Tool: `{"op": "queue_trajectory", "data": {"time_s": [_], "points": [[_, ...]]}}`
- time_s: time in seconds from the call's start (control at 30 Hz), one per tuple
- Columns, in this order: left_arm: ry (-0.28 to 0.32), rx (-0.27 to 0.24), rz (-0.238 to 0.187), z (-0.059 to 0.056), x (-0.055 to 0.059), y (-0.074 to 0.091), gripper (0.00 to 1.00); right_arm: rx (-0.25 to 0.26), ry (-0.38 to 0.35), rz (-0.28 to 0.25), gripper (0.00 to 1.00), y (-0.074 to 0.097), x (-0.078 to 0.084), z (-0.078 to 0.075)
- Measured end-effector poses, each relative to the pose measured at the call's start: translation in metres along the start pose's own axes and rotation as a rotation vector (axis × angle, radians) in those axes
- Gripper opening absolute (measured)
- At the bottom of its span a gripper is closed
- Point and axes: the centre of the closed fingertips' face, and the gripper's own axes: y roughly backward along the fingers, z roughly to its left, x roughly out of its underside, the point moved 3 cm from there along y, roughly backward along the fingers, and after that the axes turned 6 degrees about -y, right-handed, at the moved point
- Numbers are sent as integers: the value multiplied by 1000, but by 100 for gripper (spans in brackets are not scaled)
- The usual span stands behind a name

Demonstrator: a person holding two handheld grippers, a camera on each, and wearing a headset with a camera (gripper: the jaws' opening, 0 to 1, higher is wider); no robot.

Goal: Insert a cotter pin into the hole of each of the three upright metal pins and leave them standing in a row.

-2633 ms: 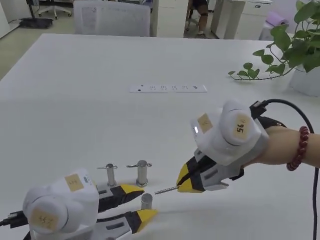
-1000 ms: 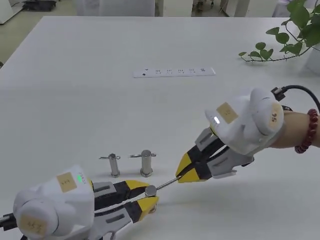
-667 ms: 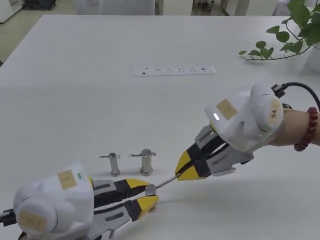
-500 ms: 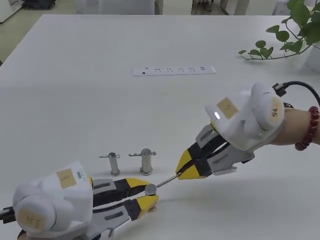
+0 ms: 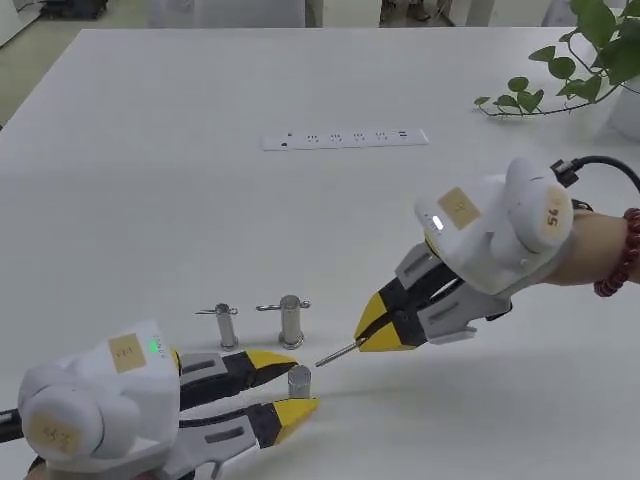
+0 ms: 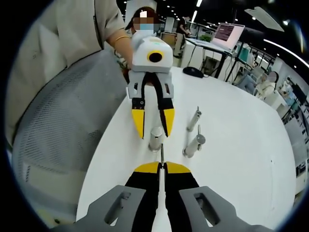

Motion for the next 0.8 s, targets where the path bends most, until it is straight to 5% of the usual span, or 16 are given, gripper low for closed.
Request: {"op": "queue_trajectory", "data": {"time_s": [0.33, 0.8], "points": [[0, -46, -35, 11, -21, 13, 25, 20, -4, -36, 2, 14, -17, 0], [-35, -26, -71, 6, -38, 15, 14, 14, 7, -84, 2, 21, -39, 6]]}}
